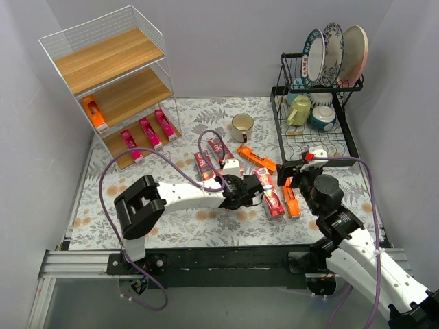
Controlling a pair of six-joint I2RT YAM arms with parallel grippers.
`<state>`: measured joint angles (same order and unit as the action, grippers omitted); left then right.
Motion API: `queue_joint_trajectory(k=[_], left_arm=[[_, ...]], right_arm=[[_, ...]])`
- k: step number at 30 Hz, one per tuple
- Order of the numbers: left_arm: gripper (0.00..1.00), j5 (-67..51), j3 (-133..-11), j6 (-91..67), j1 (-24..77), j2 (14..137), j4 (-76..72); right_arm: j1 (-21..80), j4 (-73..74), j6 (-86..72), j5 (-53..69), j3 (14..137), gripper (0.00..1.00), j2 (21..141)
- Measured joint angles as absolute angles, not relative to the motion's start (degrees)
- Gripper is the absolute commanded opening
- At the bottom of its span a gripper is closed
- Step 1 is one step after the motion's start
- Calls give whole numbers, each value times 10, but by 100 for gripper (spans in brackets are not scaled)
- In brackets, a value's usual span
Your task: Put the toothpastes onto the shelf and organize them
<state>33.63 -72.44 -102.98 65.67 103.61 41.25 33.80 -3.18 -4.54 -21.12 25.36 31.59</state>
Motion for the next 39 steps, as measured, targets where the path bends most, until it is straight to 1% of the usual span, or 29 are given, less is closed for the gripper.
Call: queue_joint_trajectory(k=[5,9,10,16,23,29,32,39], left_arm=[[77,337,-733,-1030,658,1070,413],[68,336,-733,-1034,658,1086,420],[64,336,-733,-1035,658,1089,422],[54,337,-724,-1041,658,1091,433],[37,334,-685,-1039,658,1063,418],[33,321,-670,-1032,658,1037,422],[32,315,-673,-1024,658,1022,429],[31,293,-728,-1002,658,1002,479]], right_arm=[[338,-32,-46,-213,254,90,316],[338,-32,-46,-213,254,90,316],[338,-32,-46,-213,254,90,316],[338,-32,-46,-213,254,90,316],[338,-32,-46,-213,254,90,316],[338,-32,-46,-213,254,90,316],[338,-32,-46,-213,254,90,316],[338,-32,-46,-213,254,90,313]])
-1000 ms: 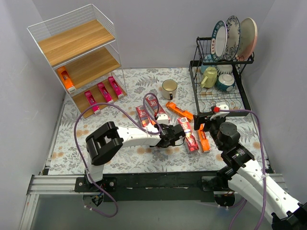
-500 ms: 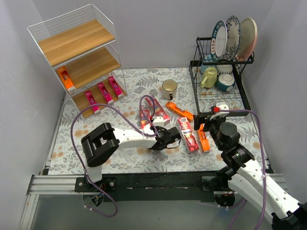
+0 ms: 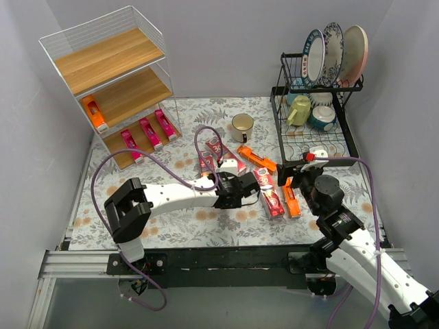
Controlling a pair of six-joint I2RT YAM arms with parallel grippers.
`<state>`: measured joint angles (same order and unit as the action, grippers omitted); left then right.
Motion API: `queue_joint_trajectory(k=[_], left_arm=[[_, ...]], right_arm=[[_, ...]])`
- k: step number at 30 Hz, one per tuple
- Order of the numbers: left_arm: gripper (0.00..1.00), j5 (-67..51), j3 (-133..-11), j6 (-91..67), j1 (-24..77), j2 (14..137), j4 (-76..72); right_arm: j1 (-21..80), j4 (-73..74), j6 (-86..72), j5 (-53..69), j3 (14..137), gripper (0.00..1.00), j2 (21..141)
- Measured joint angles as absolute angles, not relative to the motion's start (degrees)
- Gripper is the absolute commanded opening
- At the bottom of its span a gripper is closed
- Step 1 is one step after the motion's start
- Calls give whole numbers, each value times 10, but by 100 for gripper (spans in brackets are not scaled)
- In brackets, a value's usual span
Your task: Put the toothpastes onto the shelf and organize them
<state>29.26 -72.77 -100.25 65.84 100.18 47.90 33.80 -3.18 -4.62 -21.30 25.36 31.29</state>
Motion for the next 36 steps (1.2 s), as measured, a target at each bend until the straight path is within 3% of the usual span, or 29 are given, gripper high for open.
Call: queue_joint_trajectory(k=[12,36], left_arm=[[33,327,-917,-938,620,961,599],[35,348,-984,-772,245,844,670]], right_arm=[[338,-32,-46,-213,254,90,307],[338,-32,-46,-215,254,90,304]])
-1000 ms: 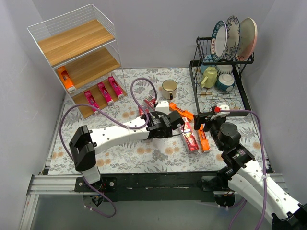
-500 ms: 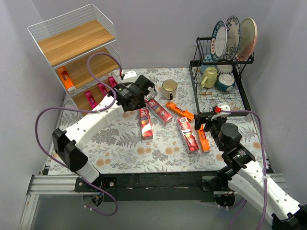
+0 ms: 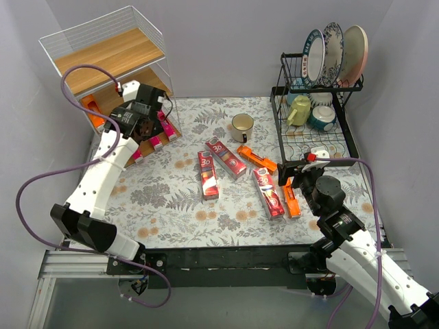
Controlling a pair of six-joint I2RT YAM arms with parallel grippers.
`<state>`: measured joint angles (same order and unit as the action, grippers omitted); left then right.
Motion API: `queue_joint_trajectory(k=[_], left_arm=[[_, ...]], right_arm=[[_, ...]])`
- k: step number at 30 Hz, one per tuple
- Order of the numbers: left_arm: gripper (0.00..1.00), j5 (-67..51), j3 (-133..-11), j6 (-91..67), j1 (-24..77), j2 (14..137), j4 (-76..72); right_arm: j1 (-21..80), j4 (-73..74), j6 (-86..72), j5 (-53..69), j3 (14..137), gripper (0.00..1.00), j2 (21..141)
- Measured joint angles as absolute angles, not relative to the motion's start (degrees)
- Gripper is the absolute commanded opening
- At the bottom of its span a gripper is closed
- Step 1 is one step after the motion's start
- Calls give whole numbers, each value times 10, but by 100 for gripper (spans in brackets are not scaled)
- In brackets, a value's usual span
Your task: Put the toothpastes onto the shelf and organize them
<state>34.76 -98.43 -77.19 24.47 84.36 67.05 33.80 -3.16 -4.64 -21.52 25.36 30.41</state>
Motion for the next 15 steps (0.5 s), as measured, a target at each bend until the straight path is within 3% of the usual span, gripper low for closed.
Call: queue_joint_trajectory(k=[15], left_arm=[[39,328,-1059,-683,111,884,610]], right_arm=[[338,-32,-47,-215,254,90,301]])
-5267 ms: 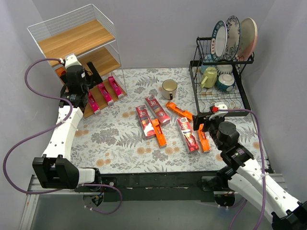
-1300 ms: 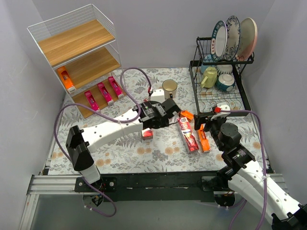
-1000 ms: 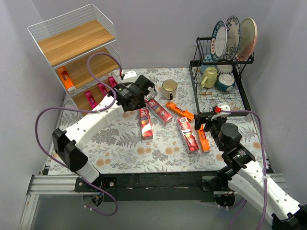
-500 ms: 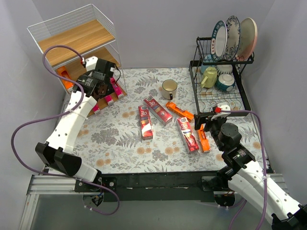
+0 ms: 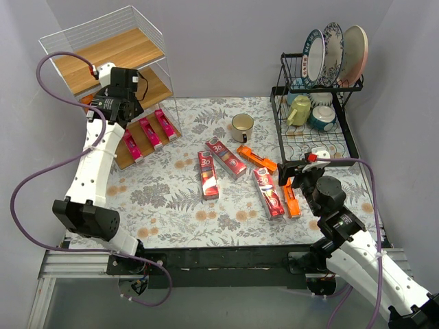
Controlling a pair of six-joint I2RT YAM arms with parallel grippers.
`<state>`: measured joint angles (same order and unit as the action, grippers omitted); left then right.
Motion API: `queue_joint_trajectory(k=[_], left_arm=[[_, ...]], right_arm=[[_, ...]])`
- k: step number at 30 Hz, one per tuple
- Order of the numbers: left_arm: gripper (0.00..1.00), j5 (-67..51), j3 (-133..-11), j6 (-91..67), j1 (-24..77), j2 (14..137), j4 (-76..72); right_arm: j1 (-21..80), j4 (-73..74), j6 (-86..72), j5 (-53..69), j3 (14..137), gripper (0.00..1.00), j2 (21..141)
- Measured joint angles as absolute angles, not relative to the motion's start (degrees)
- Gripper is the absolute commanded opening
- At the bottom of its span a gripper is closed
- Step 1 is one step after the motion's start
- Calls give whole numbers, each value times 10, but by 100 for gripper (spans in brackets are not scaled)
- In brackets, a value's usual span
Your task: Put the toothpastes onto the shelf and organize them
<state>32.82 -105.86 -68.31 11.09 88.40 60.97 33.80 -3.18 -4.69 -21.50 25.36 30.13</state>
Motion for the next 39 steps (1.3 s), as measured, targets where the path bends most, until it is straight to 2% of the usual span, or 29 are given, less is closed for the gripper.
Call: queue_joint_trajectory(k=[7,18,26,39], left_arm=[[41,328,-1064,-663,73,917,586],[46,328,-1033,-636,65,926,518],[41,337,-980,-622,64,921,470],[38,330,-972,-582,49,918,435]], right_arm=[[338,-32,-47,-215,254,90,300],[338,-32,-47,-215,254,90,299],[338,-32,-47,-215,254,90,297],[338,-32,-48,-215,254,90,296]])
